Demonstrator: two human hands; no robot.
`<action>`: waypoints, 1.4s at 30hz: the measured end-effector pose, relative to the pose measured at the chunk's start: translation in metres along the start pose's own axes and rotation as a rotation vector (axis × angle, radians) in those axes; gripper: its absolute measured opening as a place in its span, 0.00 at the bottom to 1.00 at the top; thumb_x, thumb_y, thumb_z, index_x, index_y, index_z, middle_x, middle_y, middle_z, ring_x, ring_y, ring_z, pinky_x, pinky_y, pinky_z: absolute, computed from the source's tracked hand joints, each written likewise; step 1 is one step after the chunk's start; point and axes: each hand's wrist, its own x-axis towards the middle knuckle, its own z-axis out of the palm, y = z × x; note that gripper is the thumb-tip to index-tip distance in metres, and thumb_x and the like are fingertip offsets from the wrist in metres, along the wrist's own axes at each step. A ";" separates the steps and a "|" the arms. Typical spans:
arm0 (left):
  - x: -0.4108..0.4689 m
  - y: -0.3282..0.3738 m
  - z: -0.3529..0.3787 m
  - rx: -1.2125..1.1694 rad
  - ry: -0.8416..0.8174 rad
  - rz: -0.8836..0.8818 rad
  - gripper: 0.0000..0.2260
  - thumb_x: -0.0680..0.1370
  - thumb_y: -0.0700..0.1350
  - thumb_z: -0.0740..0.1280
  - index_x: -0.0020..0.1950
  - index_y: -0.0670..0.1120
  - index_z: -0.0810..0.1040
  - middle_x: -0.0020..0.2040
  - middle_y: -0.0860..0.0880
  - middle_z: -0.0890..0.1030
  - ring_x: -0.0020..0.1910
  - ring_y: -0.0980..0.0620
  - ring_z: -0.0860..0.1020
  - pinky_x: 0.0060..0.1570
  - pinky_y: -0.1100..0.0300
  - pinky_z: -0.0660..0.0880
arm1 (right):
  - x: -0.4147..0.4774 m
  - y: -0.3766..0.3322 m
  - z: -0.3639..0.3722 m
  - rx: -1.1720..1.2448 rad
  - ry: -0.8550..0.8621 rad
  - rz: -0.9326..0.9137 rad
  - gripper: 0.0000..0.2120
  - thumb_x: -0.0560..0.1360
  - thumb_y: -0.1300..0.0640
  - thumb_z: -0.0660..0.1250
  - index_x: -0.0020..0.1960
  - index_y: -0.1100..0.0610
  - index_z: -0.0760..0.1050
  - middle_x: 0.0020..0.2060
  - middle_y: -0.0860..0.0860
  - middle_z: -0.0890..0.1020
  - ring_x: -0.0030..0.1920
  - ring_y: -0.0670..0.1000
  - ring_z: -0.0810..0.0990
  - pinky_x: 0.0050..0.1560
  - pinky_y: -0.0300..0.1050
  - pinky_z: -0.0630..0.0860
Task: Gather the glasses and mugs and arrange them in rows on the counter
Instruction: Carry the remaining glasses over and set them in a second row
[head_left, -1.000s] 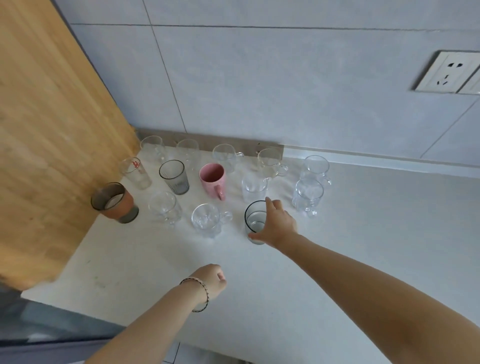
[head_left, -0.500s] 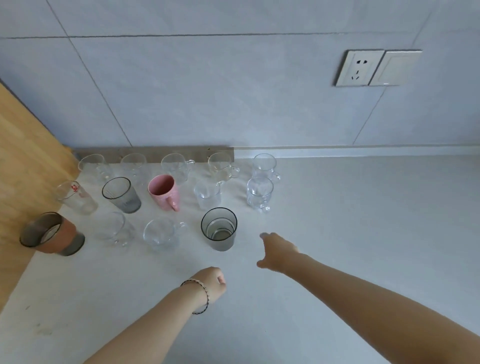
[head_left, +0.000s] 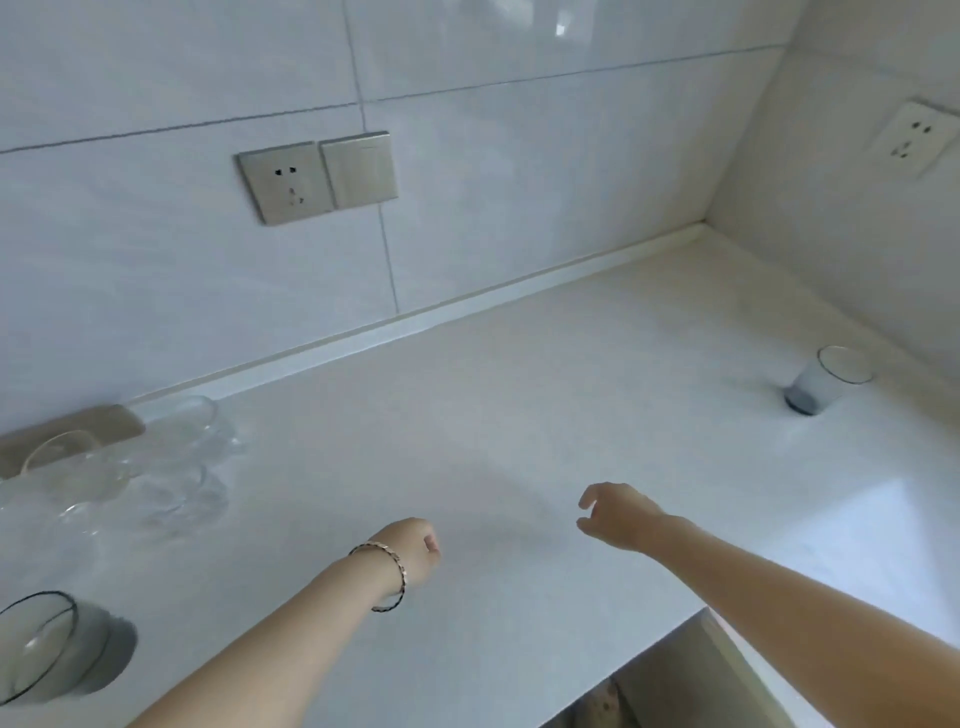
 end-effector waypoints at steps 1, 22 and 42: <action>0.013 0.025 0.003 0.012 -0.001 0.009 0.04 0.78 0.43 0.57 0.45 0.50 0.70 0.55 0.47 0.77 0.49 0.51 0.72 0.51 0.62 0.69 | 0.005 0.024 -0.012 0.009 0.009 0.015 0.17 0.77 0.51 0.61 0.65 0.52 0.72 0.61 0.50 0.78 0.63 0.51 0.75 0.60 0.44 0.72; 0.150 0.280 0.060 0.131 -0.127 0.041 0.14 0.77 0.43 0.59 0.32 0.55 0.65 0.45 0.52 0.74 0.46 0.52 0.73 0.46 0.65 0.68 | 0.116 0.333 -0.213 0.132 0.376 0.304 0.44 0.70 0.47 0.72 0.77 0.52 0.49 0.74 0.56 0.57 0.71 0.61 0.63 0.66 0.53 0.67; 0.059 0.151 0.033 -0.084 0.035 -0.205 0.05 0.78 0.43 0.57 0.47 0.50 0.71 0.61 0.48 0.77 0.60 0.49 0.75 0.57 0.62 0.70 | 0.073 0.123 -0.136 0.011 0.334 -0.245 0.38 0.67 0.45 0.72 0.72 0.50 0.61 0.65 0.53 0.68 0.63 0.56 0.71 0.61 0.47 0.72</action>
